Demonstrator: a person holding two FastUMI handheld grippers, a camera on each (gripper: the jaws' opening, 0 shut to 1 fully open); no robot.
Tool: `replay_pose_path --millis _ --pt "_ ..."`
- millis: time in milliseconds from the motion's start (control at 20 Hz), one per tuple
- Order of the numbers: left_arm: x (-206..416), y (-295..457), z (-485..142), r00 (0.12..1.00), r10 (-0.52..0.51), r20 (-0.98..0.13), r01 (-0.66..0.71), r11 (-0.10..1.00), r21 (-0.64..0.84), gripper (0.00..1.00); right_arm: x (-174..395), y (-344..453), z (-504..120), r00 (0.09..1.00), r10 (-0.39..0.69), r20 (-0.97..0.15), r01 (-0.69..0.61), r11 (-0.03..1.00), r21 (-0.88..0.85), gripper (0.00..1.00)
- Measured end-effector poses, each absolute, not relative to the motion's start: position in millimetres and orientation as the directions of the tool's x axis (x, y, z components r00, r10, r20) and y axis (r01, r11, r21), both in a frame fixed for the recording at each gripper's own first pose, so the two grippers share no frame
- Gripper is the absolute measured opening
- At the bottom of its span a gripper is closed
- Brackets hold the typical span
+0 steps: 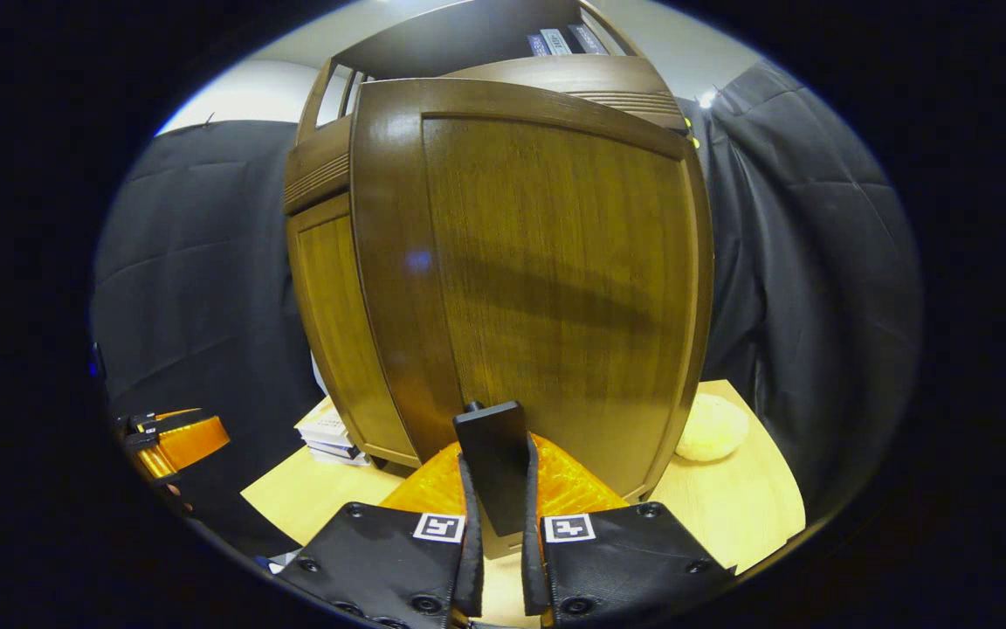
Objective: Open the right door of the double-door shoe cabinet with the right hand, and open the left door with the left hand.
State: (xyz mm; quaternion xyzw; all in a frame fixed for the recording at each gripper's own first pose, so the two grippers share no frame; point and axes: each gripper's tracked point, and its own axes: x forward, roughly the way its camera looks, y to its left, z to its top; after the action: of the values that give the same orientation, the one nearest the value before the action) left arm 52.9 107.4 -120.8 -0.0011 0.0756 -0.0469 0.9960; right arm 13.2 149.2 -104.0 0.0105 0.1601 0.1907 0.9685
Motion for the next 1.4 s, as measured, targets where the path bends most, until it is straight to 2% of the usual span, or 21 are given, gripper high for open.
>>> replay_pose_path --millis 750,850,900,1400 --pt "44.3 85.7 -118.1 0.985 -0.103 -0.137 0.105 0.994 0.012 0.96 -24.2 50.8 -107.9 0.853 0.409 -0.323 -0.39 0.912 0.123 0.17" --pt "42.3 84.0 -118.1 0.985 -0.104 -0.136 0.108 0.994 0.021 0.96 -25.8 36.2 -107.3 0.855 0.41 -0.319 -0.392 0.912 0.122 0.21" --pt "41.7 82.4 -117.7 0.985 -0.105 -0.136 0.109 0.994 0.026 0.95 -27.1 29.2 -107.2 0.855 0.411 -0.316 -0.394 0.911 0.12 0.17" --pt "35.3 72.7 -117.3 0.986 -0.091 -0.143 0.097 0.995 0.031 0.95 -33.7 -36.0 -112.9 0.856 0.421 -0.299 -0.38 0.906 0.187 0.17"
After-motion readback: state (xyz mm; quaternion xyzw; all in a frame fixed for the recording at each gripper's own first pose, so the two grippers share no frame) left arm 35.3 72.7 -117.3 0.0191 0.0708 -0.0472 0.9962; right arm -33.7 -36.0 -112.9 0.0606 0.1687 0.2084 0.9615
